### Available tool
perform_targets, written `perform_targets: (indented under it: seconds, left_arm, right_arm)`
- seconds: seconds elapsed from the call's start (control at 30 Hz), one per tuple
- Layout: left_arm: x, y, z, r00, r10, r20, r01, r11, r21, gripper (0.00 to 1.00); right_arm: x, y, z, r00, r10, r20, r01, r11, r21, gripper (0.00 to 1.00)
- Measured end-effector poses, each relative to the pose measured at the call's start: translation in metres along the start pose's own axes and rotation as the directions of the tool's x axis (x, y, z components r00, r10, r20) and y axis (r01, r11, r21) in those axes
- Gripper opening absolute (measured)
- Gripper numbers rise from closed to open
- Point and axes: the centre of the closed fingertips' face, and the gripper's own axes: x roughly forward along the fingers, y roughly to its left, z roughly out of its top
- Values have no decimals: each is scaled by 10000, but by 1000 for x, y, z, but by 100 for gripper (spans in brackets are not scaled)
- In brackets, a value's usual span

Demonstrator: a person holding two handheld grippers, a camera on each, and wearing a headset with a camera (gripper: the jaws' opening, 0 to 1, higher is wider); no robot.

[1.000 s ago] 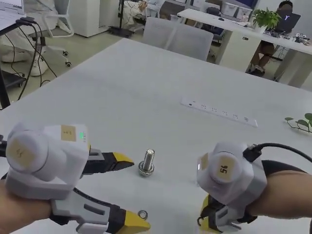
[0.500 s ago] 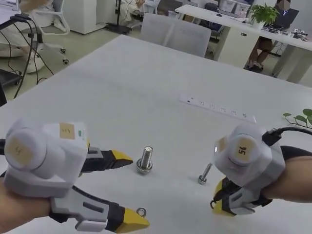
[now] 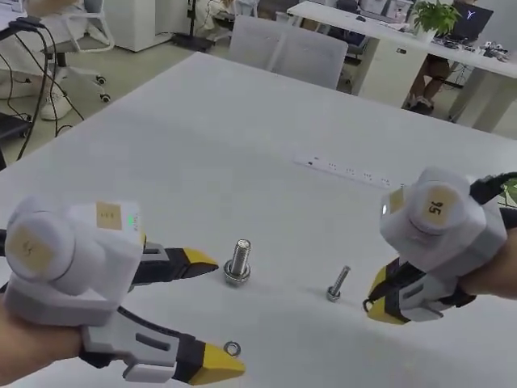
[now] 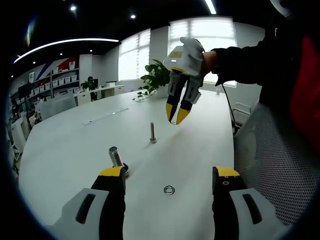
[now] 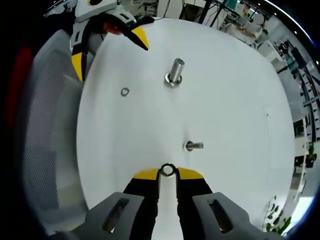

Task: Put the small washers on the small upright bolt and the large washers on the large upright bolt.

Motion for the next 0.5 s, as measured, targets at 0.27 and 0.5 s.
perform_targets:
  seconds: [0.27, 0.5]
  left_arm:
    - [2, 0, -1, 10000, -39, -7, 39, 10000, -33, 70]
    - [3, 0, -3, 10000, -72, -68, 72, 10000, -56, 70]
  right_arm:
    - [-17, -12, 10, 9990, -260, 370, 259, 9997, 15, 14]
    - [-22, -18, 18, 9978, -415, 518, 420, 9991, -86, 14]
